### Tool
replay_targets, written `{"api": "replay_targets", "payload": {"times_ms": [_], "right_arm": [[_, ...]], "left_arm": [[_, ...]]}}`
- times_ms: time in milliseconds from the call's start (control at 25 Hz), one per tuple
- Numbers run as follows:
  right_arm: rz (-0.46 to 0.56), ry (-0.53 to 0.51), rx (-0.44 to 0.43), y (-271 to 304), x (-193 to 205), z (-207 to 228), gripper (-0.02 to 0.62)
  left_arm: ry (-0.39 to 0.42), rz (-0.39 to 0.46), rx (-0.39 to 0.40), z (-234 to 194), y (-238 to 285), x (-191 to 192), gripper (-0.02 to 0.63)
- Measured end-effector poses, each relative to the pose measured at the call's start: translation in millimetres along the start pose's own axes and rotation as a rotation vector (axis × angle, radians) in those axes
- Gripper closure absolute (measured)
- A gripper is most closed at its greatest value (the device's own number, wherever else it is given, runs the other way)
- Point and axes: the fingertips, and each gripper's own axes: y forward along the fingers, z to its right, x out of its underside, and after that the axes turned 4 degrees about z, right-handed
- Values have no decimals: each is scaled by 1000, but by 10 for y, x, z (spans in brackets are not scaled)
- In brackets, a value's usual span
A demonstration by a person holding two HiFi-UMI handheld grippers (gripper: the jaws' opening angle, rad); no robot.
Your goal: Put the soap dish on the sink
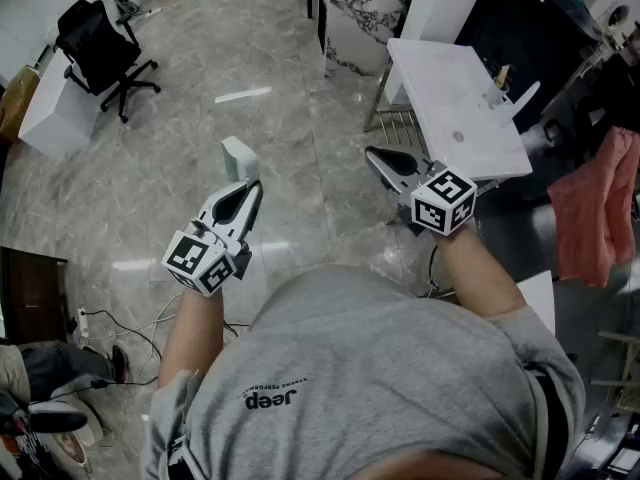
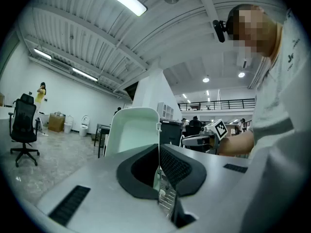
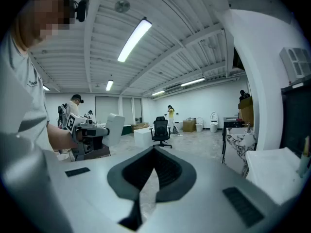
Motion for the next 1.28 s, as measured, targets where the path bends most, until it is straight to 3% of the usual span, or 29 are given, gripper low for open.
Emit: {"api": "replay_targets", "payload": {"times_ms": [520,1280], "right_arm": [[-16,33,2,1,-42,194,539],[11,-7,-42,-534,-177,872,537]], "left_arm": [[7,-5,-19,-112,240,-54,590],[-13,19,-7,421,1134,13,589]]}}
